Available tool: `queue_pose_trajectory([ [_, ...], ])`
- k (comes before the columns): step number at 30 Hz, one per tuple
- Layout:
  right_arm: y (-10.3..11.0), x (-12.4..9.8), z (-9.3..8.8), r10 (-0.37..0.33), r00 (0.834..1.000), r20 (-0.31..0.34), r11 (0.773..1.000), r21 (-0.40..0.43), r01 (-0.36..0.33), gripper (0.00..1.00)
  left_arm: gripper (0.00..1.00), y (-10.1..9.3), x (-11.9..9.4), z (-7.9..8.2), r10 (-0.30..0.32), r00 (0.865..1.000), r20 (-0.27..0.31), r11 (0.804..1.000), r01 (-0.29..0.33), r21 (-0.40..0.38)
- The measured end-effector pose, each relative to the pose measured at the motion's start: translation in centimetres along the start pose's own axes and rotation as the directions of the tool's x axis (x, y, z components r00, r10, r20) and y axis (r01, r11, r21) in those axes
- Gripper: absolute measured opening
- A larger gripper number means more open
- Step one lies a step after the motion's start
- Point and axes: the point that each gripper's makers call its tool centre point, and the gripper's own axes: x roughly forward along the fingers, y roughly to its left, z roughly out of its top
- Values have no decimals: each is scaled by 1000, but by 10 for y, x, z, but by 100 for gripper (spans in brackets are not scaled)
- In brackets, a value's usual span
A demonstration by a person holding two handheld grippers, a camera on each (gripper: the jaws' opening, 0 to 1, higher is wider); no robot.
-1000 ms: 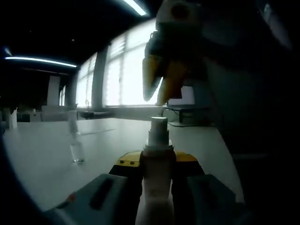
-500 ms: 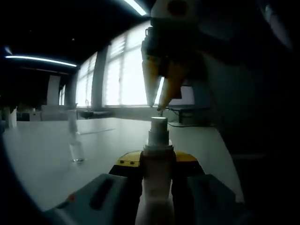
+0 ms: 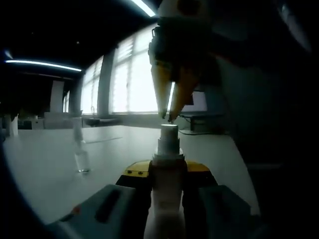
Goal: Clamp pump bottle remove cover press pump head put on cover
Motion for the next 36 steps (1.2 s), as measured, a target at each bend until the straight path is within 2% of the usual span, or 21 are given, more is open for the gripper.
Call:
queue_pose_trajectory([
  [2, 1, 2, -6, 2, 999, -32, 1000, -27, -3, 0, 13, 0, 0, 0, -1, 1000, 0, 1000, 1, -1],
  [4, 1, 1, -6, 7, 1000, -29, 1000, -7, -7, 0, 13, 0, 0, 0, -1, 1000, -1, 1000, 1, -6],
  [13, -1, 2, -6, 13, 999, -46, 999, -36, -15, 0, 13, 0, 0, 0, -1, 1000, -1, 1000, 1, -11],
  [21, 1, 4, -3, 51, 997, -60, 999, -11, -52, 0, 13, 0, 0, 0, -1, 1000, -2, 1000, 1, -19],
  [30, -3, 5, -5, 68, 988, -137, 997, -21, -71, 0, 13, 1, 1, 0, -4, 1000, 1, 999, 4, -33],
  [36, -2, 6, -6, 120, 976, -181, 993, 14, -119, 0, 13, 1, 1, -1, -10, 1000, 2, 999, 10, -37],
])
